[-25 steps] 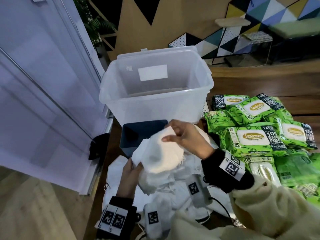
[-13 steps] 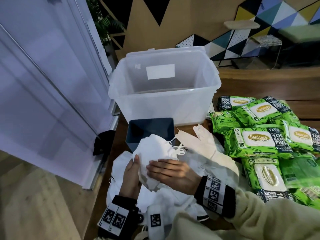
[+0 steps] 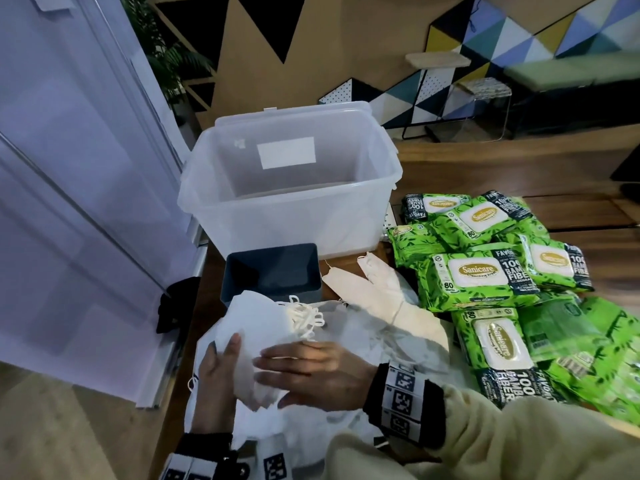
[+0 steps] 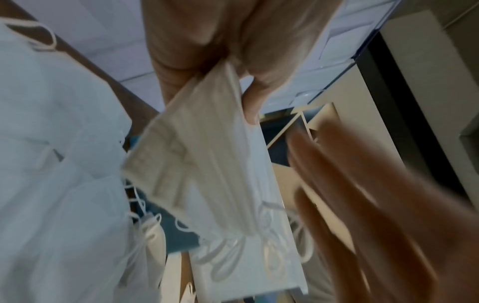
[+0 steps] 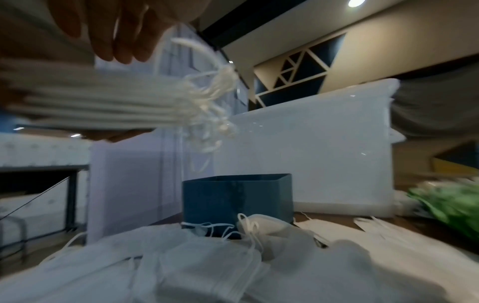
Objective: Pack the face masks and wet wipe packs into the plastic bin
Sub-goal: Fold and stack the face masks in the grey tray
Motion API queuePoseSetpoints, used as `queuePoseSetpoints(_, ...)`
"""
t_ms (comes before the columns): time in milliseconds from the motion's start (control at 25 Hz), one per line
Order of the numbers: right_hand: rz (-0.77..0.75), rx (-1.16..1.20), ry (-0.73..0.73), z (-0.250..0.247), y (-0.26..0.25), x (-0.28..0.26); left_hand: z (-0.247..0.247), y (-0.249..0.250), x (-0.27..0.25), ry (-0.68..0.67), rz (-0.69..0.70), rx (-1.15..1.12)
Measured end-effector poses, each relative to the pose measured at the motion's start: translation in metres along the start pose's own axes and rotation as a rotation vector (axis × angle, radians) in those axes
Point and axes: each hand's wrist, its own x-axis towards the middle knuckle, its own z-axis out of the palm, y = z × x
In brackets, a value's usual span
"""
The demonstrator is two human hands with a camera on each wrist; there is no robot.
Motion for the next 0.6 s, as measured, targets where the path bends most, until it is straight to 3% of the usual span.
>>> queuePoseSetpoints(40,0.072,0.001,0.047,-0.004,0.008,-0.008,-0.005,0.006,0.006,0.027,0.020,-0.012)
queuePoseSetpoints(120,0.354,-0.102,0.032,-0.017,0.031,-0.029,-0.025,0.009,0.014,0.282,0.040,0.010)
queuePoseSetpoints(200,0.807,-0.220,-0.208,-0.029,0.051,-0.059,-0.050,0.006,0.027,0.626,0.010,0.082)
queuePoseSetpoints(280,1.203,-0.286,-0.555,-0.039,0.061,-0.089,-0.047,0.004,0.014,0.421,0.012,0.041)
queuePoseSetpoints(360,1.464,-0.331,-0.727,-0.046,0.059,-0.110,-0.049,0.001,0.005,0.247,-0.012,-0.051)
queuePoseSetpoints(480,1.772,-0.287,-0.722,-0.038,0.058,-0.135,-0.048,-0.010,0.010,0.108,0.019,-0.003)
queuePoseSetpoints(520,1.842,-0.239,-0.691,-0.032,0.057,-0.142,-0.043,-0.011,0.013,0.132,0.046,0.026)
queuePoseSetpoints(600,1.876,-0.258,-0.666,-0.026,0.057,-0.151,-0.032,-0.012,0.018,0.146,0.062,0.005)
